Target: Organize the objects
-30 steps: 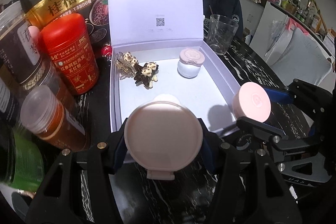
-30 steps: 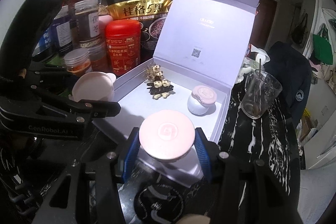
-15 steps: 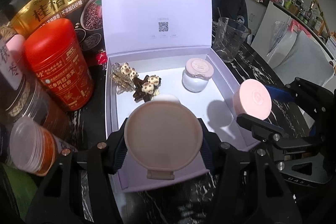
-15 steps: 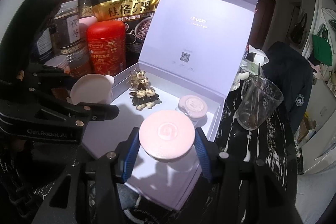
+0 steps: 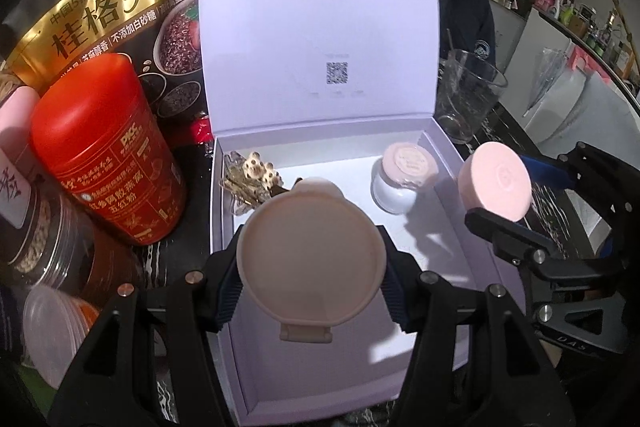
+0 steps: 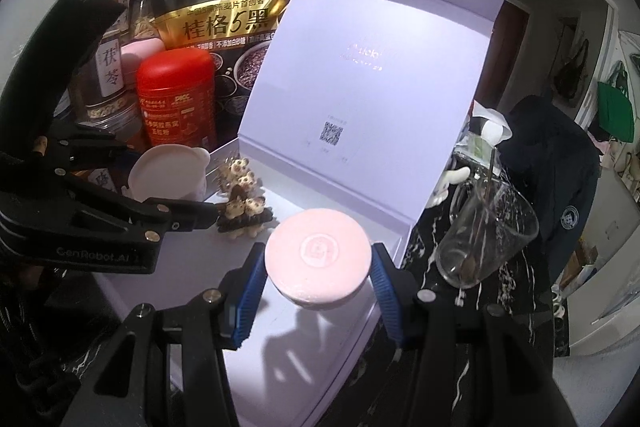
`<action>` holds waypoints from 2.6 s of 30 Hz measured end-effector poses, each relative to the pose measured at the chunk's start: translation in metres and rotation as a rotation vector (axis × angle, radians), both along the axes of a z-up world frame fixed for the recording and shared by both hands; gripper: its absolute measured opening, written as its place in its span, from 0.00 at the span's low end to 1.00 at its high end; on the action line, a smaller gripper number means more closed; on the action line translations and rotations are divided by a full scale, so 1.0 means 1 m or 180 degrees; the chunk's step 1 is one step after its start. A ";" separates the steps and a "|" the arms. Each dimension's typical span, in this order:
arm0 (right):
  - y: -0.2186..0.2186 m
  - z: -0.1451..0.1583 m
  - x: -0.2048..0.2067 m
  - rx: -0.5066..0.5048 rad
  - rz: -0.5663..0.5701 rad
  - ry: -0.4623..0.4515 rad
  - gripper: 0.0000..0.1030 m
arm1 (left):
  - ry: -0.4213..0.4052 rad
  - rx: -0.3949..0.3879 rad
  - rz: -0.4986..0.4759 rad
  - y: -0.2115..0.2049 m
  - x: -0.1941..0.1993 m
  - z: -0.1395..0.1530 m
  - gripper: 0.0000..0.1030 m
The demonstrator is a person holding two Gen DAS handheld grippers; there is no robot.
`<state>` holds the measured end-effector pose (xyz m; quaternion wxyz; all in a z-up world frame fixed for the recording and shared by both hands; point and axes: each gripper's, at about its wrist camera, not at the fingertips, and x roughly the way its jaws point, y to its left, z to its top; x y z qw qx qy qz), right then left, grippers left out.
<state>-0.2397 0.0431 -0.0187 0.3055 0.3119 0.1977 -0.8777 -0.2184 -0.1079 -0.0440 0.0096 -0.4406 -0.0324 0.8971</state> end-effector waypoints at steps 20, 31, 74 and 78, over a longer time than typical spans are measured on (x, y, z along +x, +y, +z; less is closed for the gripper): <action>-0.007 -0.013 -0.055 -0.0007 0.0040 -0.0075 0.51 | -0.0048 -0.0044 0.0113 -0.003 -0.053 -0.011 0.56; -0.014 -0.033 -0.078 -0.0045 0.0058 -0.0238 0.51 | -0.0113 0.0037 0.0115 -0.007 -0.071 -0.026 0.56; -0.006 -0.054 -0.085 0.0006 -0.0046 -0.0372 0.62 | -0.0197 0.0000 0.0143 0.008 -0.071 -0.040 0.56; -0.002 -0.050 -0.080 0.0016 -0.0052 -0.0323 0.62 | -0.0167 -0.0003 0.0150 0.010 -0.067 -0.035 0.56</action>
